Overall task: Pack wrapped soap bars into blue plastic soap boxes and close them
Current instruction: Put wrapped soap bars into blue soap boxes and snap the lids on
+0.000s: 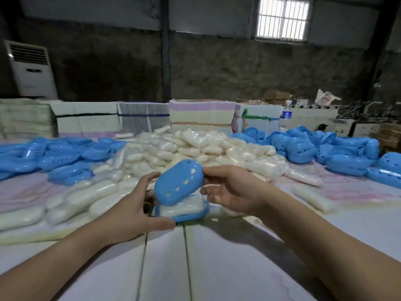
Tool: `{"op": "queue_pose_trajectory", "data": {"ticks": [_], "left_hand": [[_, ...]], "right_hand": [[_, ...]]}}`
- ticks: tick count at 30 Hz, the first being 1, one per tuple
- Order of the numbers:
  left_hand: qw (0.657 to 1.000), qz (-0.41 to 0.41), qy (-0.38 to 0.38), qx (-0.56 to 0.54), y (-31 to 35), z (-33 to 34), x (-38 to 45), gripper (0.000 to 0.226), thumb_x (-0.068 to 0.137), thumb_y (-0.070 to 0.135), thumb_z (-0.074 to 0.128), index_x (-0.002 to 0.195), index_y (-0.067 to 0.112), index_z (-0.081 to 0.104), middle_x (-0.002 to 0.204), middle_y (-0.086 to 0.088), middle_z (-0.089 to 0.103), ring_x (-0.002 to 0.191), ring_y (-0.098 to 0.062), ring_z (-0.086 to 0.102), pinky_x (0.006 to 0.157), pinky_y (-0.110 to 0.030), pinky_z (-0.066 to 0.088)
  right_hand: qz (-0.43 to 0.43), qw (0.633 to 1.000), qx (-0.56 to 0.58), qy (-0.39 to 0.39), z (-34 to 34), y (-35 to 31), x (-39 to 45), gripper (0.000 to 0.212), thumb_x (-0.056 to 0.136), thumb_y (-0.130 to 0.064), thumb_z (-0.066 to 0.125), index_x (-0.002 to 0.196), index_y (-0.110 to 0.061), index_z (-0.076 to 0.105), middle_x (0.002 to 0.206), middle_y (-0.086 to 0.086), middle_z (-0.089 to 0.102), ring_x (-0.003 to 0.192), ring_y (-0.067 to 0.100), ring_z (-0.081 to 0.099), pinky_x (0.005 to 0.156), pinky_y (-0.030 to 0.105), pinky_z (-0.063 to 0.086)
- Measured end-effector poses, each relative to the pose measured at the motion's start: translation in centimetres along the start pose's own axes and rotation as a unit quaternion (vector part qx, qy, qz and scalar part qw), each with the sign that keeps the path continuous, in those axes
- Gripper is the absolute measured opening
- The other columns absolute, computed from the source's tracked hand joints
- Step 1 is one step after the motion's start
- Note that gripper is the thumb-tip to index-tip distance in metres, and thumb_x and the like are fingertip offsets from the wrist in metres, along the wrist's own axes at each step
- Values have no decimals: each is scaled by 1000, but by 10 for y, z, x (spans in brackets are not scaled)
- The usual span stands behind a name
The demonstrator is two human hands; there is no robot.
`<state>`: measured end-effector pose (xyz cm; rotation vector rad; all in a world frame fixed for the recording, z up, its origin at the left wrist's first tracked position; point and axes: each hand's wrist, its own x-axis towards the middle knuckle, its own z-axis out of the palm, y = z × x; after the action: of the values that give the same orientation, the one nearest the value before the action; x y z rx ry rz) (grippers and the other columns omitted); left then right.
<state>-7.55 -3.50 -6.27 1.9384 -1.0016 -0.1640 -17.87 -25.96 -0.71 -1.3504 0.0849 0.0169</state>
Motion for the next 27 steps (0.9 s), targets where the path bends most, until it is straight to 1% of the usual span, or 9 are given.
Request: {"op": "queue_pose_trajectory", "data": {"ticks": [3, 6, 9, 11, 13, 16, 18, 22, 27], "left_hand": [[1000, 5, -8, 8, 3, -2, -1, 92, 50, 54, 87, 121, 73, 32, 106, 20, 71, 85, -1, 68, 75, -11, 49], [999, 1, -9, 36, 4, -1, -2, 91, 48, 61, 82, 125, 70, 34, 108, 13, 69, 91, -8, 66, 87, -20, 52], [998, 8, -12, 56, 4, -1, -3, 83, 50, 62, 80, 125, 59, 45, 110, 15, 66, 93, -3, 63, 85, -16, 50], [998, 11, -18, 67, 3, -2, -3, 79, 52, 62, 79, 125, 54, 51, 111, 16, 66, 97, -5, 63, 88, -22, 52], [997, 9, -21, 68, 3, -3, -3, 80, 52, 62, 79, 126, 50, 52, 111, 17, 66, 98, -8, 64, 89, -28, 54], [998, 4, -16, 68, 4, -4, -2, 80, 51, 63, 79, 125, 52, 52, 109, 19, 66, 94, -8, 64, 85, -25, 54], [997, -1, -19, 69, 4, -5, -1, 80, 53, 60, 82, 127, 50, 52, 111, 20, 66, 98, -6, 64, 86, -24, 54], [998, -5, -28, 61, 3, -7, 1, 68, 71, 33, 91, 128, 43, 56, 114, 20, 67, 105, -1, 63, 88, -20, 53], [998, 1, -41, 57, 2, -8, 3, 63, 74, 28, 90, 127, 41, 59, 114, 20, 67, 107, 0, 62, 87, -16, 50]], "right_hand": [[-47, 978, -185, 83, -10, 6, -1, 15, 91, -23, 60, 88, -13, 70, 72, 0, 64, 62, 11, 57, 43, 20, 39], [-115, 892, -407, 160, -12, 9, -1, 11, 87, -28, 59, 86, -32, 70, 72, -11, 65, 66, 9, 56, 52, 24, 41], [-144, 853, -485, 126, -11, 12, 0, 29, 86, -26, 62, 114, -37, 62, 87, -15, 66, 79, 6, 58, 65, 9, 41], [-144, 834, -526, 86, -9, 12, -2, 32, 89, -28, 63, 120, -33, 63, 95, -22, 62, 91, 2, 56, 72, 1, 37], [-150, 816, -557, 47, -8, 13, -5, 34, 89, -35, 66, 123, -34, 63, 103, -28, 58, 98, -4, 52, 75, 2, 35], [-168, 777, -606, 13, -8, 12, -7, 48, 82, -45, 73, 127, -39, 59, 102, -38, 50, 100, -16, 46, 74, 0, 34], [-169, 773, -611, 14, -7, 11, -6, 50, 79, -46, 75, 126, -43, 58, 101, -38, 50, 100, -14, 47, 71, 1, 35], [-182, 785, -592, 7, -5, 12, -2, 50, 75, -46, 78, 121, -47, 59, 110, -28, 58, 100, -6, 51, 69, 5, 36], [-191, 787, -587, -9, -4, 15, 0, 51, 73, -45, 80, 120, -47, 60, 116, -25, 57, 104, -5, 50, 75, 2, 35]]}}
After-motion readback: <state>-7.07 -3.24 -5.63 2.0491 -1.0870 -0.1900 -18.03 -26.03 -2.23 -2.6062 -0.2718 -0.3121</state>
